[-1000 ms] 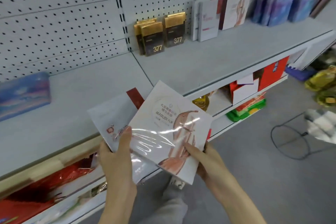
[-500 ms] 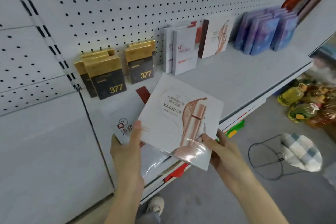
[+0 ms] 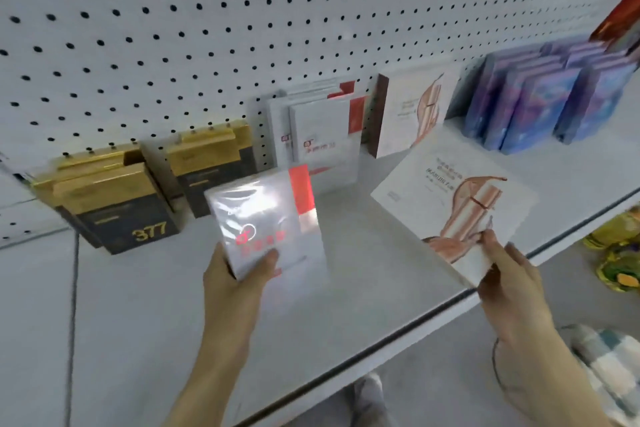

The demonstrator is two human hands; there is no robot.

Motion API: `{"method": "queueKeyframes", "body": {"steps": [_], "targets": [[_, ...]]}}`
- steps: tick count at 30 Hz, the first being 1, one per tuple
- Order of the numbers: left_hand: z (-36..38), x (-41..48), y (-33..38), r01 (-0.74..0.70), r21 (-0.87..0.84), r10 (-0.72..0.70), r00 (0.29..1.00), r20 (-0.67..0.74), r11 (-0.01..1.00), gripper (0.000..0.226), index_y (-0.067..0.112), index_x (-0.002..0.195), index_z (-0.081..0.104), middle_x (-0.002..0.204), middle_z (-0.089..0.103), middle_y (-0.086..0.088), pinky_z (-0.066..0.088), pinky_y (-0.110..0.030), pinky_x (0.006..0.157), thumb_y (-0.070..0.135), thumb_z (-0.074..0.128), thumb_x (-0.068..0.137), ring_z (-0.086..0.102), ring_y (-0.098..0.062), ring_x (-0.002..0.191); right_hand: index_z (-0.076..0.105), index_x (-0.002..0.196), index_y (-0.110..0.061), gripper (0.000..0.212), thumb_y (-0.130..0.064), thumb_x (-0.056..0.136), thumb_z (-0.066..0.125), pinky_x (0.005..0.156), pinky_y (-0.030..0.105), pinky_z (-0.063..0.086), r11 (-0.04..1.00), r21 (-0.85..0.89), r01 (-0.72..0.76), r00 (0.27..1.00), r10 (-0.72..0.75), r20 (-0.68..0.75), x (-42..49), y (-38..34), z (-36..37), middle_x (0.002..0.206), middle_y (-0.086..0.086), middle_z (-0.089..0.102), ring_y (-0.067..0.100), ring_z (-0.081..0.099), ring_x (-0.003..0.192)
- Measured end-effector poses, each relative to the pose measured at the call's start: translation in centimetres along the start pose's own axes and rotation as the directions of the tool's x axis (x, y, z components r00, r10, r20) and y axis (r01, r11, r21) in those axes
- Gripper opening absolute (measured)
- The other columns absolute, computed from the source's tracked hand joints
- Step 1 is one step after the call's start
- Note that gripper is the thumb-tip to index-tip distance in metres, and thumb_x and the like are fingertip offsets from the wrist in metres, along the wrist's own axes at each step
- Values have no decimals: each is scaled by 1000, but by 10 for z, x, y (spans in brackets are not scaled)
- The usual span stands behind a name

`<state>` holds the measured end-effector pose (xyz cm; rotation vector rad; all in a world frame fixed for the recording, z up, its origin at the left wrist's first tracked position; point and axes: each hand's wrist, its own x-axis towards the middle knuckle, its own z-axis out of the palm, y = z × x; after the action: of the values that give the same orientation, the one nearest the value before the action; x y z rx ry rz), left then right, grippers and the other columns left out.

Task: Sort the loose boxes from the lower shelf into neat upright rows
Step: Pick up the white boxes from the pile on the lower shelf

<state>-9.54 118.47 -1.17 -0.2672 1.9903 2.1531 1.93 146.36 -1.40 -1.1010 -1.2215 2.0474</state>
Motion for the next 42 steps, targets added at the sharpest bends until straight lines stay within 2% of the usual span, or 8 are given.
{"method": "queueKeyframes", "body": {"steps": [7, 13, 18, 24, 30, 32, 36, 42], "targets": [[95, 50, 11, -194, 93, 201, 977, -71, 977, 40, 25, 107, 57, 99, 64, 19, 50, -9, 59, -1, 71, 79, 64, 8, 82, 61, 123, -17, 31, -21, 93, 59, 87, 32, 57, 978, -194, 73, 954, -12, 299, 117, -49, 2, 118, 5, 70, 22, 67, 103], [103, 97, -4, -134, 409, 259, 929, -266, 903, 39, 21, 106, 49, 110, 53, -1, 51, -39, 89, 18, 77, 78, 55, -19, 101, 57, 129, -20, 46, -24, 84, 64, 78, 30, 59, 959, -247, 139, 894, -14, 448, 175, -71, 8, 115, 0, 71, 18, 70, 98], [105, 104, -11, -118, 574, 352, 882, -315, 810, 53, 11, 115, 49, 112, 50, -10, 48, -44, 90, 28, 79, 75, 49, -26, 106, 54, 130, -17, 46, -19, 84, 62, 74, 23, 57, 935, -254, 248, 817, -61, 574, 215, -76, 18, 112, -3, 72, 13, 70, 96], [114, 108, -16, -81, 606, 365, 858, -362, 792, 55, 12, 119, 46, 117, 52, -9, 51, -44, 89, 29, 77, 76, 53, -27, 107, 56, 127, -13, 33, -11, 94, 58, 93, 35, 51, 867, -302, 397, 749, -115, 653, 264, -70, 41, 123, -1, 66, 18, 61, 115], [123, 99, -21, -82, 600, 414, 797, -439, 796, 71, 13, 130, 39, 129, 46, -10, 49, -41, 96, 31, 79, 74, 50, -25, 115, 57, 124, -15, 32, -9, 93, 60, 80, 15, 51, 845, -318, 430, 798, -191, 572, 279, -62, 48, 117, -5, 67, 4, 63, 104], [129, 89, -18, -107, 704, 544, 718, -434, 703, 77, 12, 136, 34, 135, 38, -14, 45, -41, 101, 33, 77, 75, 43, -27, 122, 54, 129, -14, 37, -9, 93, 60, 82, 14, 51, 843, -324, 430, 812, -203, 547, 283, -61, 42, 120, -5, 65, 4, 62, 107], [132, 80, 7, -181, 948, 829, 545, -125, 262, 75, 10, 142, 28, 147, 30, -20, 30, -43, 108, 45, 63, 85, 27, -30, 134, 47, 135, -13, 45, -10, 93, 60, 88, 16, 44, 815, -372, 444, 831, -219, 512, 287, -60, 40, 128, -2, 58, 11, 56, 112], [142, 99, 38, -195, 981, 756, 644, 117, 14, 72, 14, 143, 32, 150, 31, -19, 23, -52, 113, 43, 64, 85, 25, -35, 140, 41, 135, -16, 67, -9, 79, 77, 90, 29, 47, 764, -473, 440, 842, -167, 514, 294, -61, 59, 124, -4, 56, 15, 56, 110]]}}
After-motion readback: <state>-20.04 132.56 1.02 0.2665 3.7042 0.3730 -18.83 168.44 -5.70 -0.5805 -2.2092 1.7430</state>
